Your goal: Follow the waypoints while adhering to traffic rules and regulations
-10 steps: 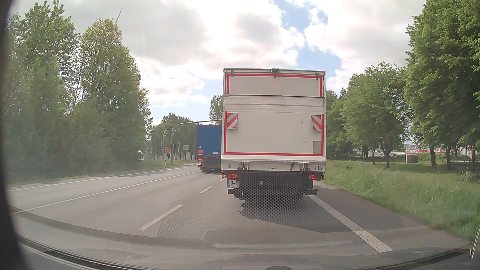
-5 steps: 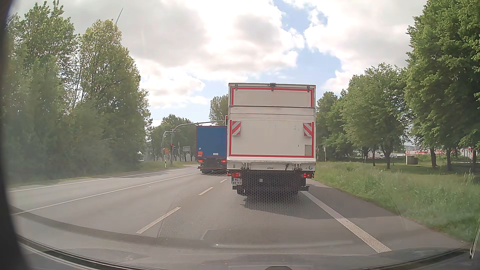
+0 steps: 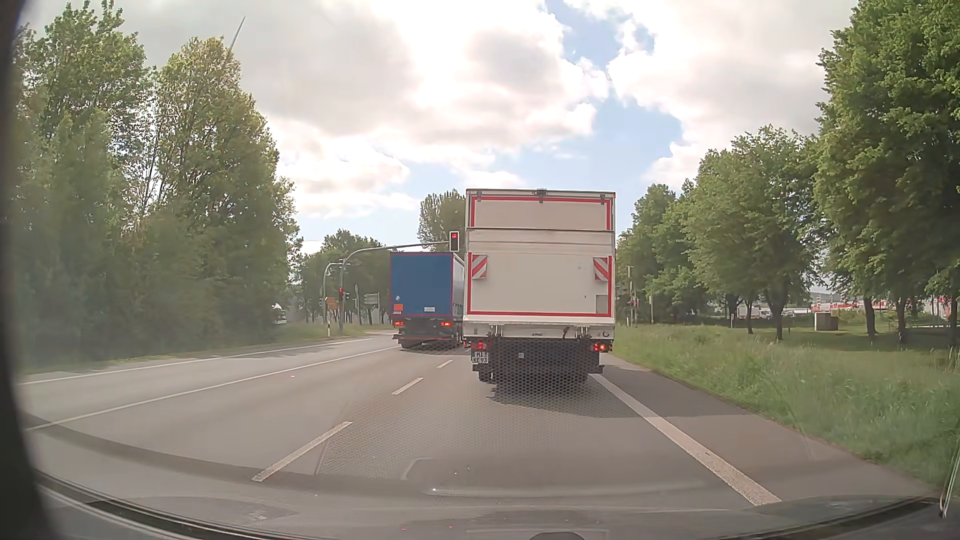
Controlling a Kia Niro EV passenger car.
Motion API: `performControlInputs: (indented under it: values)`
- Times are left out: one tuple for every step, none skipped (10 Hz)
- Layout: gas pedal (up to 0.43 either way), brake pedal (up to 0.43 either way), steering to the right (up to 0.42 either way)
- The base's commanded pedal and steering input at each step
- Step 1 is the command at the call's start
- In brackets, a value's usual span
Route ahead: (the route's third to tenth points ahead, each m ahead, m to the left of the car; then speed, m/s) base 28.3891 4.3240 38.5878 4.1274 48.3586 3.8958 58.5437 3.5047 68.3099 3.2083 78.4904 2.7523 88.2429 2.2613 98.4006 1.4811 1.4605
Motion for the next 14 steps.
performControlInputs:
  values:
    - [0.0,0.0,0.001]
    - [0.0,0.0,0.001]
    - [0.0,0.0,0.001]
    - [0.0,0.0,0.001]
    - [0.0,0.0,0.001]
    - [0.0,0.0,0.001]
    - [0.0,0.0,0.001]
    - [0.0,0.0,0.001]
    - [0.0,0.0,0.001]
    - [0.0,0.0,0.001]
    - [0.0,0.0,0.001]
    - [0.0,0.0,0.001]
    - [0.0,0.0,0.001]
    - [0.0,0.0,0.002]
